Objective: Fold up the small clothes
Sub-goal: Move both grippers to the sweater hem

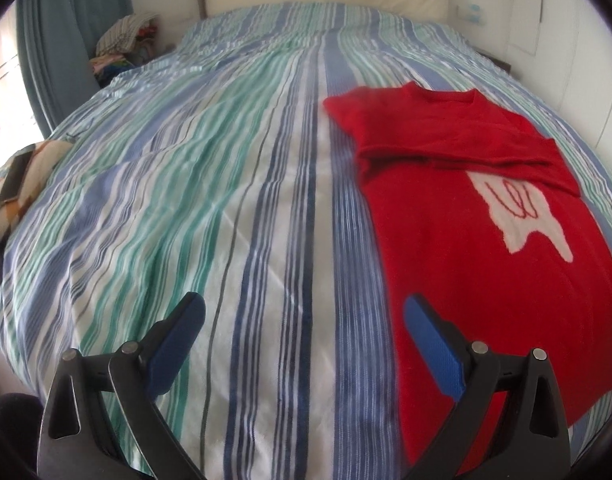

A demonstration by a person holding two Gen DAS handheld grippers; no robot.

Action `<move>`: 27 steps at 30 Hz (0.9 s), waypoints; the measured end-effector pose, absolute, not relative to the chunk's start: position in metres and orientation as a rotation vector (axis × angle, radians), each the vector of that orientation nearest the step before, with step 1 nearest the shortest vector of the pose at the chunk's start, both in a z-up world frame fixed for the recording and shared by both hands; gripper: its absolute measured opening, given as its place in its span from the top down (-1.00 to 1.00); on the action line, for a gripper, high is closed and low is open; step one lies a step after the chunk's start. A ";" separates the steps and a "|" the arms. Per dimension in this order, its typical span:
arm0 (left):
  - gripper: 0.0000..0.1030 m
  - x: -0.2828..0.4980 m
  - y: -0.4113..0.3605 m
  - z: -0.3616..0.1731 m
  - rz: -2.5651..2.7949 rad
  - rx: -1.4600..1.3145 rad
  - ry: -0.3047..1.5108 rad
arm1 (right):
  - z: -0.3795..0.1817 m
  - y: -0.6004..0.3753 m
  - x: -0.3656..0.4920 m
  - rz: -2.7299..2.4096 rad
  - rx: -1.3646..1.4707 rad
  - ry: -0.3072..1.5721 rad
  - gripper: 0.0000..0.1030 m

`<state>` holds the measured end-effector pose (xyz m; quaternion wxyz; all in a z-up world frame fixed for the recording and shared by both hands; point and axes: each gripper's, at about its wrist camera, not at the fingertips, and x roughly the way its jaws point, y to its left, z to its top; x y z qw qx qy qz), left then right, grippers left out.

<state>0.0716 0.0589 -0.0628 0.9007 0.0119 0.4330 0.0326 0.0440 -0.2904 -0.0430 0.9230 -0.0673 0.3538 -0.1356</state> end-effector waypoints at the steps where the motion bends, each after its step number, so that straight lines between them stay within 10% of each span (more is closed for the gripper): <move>1: -0.94 0.071 0.059 -0.063 0.068 0.024 0.898 | -0.043 -0.290 0.044 -0.278 -0.140 0.728 -0.67; 27: -0.94 0.067 0.050 -0.065 0.101 0.092 0.894 | -0.045 -0.284 0.045 -0.259 -0.140 0.728 -0.67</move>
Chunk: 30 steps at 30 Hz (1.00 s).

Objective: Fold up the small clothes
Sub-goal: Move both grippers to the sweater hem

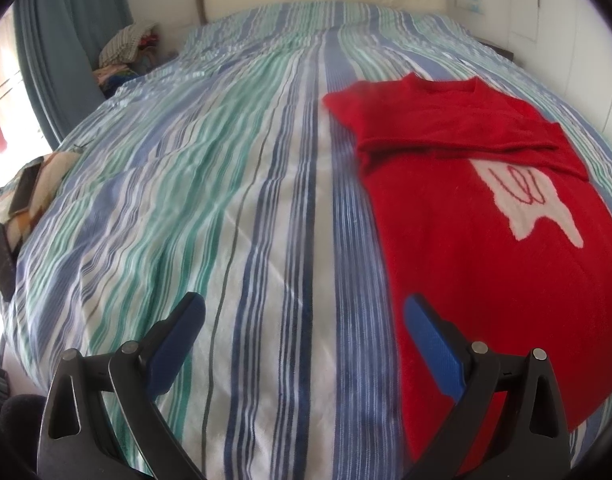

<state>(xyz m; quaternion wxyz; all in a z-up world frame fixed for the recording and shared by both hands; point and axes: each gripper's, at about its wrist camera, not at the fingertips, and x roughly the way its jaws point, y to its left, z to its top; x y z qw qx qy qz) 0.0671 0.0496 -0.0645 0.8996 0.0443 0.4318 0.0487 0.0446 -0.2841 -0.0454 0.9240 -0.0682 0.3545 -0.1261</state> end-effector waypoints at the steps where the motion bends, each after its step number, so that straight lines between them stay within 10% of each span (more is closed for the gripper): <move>1: -0.94 0.068 0.049 -0.064 0.101 0.094 0.894 | -0.045 -0.284 0.044 -0.259 -0.140 0.726 -0.67; 19: -0.94 0.032 0.057 -0.085 -0.036 0.062 1.000 | -0.017 -0.301 0.027 -0.215 -0.046 0.721 -0.67; 30: -0.92 -0.002 0.023 -0.087 -0.311 -0.098 1.035 | -0.054 -0.304 -0.026 0.214 0.331 1.041 -0.67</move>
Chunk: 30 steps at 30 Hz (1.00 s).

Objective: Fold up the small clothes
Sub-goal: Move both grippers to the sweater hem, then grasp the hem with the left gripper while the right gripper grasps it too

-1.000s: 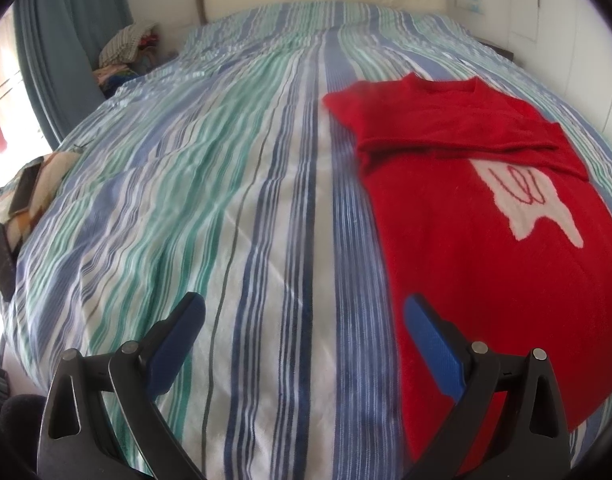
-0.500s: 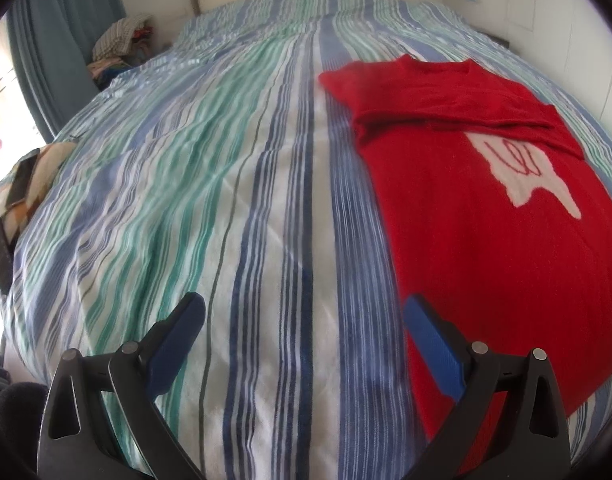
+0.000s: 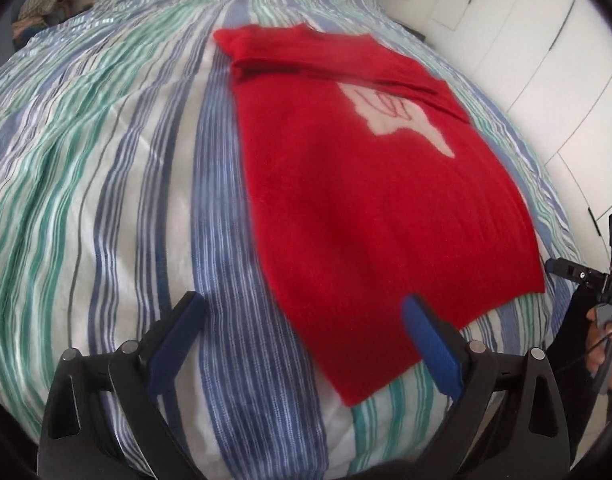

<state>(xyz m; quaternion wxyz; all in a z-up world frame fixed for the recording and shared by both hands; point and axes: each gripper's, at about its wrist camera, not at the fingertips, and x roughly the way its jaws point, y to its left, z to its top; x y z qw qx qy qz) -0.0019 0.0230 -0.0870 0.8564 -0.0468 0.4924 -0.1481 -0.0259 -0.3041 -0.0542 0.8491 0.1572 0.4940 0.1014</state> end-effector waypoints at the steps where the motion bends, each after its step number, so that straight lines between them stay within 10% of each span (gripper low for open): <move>1: -0.92 -0.002 0.019 -0.087 -0.295 -0.072 1.034 | -0.063 -0.302 -0.027 0.224 0.360 1.059 -0.67; 22: -0.89 -0.003 0.015 -0.090 -0.273 -0.014 1.050 | -0.068 -0.305 -0.027 0.215 0.406 1.087 -0.67; 30: 0.00 -0.006 0.009 -0.087 -0.361 -0.079 1.085 | -0.081 -0.303 -0.017 0.280 0.483 1.105 -0.51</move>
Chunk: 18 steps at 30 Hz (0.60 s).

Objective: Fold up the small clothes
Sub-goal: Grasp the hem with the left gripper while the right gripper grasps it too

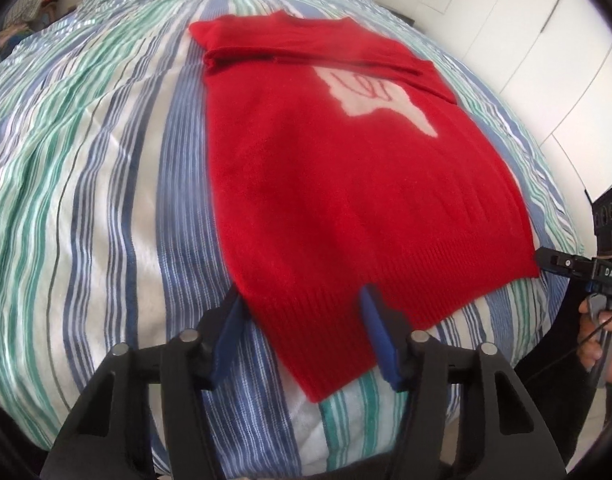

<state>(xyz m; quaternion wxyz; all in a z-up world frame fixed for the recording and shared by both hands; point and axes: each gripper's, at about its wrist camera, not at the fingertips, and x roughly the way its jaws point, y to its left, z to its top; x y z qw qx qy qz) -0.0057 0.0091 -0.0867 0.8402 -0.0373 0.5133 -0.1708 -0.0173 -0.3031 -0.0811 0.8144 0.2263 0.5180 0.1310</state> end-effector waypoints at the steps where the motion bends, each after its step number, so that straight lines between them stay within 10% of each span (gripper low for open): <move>1: 0.04 -0.007 0.010 -0.087 -0.359 -0.084 1.093 | -0.084 -0.301 -0.016 0.294 0.494 1.114 -0.44; 6: 0.89 -0.004 0.026 -0.090 -0.391 -0.227 1.147 | -0.091 -0.293 -0.015 0.312 0.492 1.148 0.88; 18: 0.90 0.129 0.065 -0.017 -0.427 -0.476 0.975 | 0.002 -0.328 0.075 0.320 0.550 0.846 0.89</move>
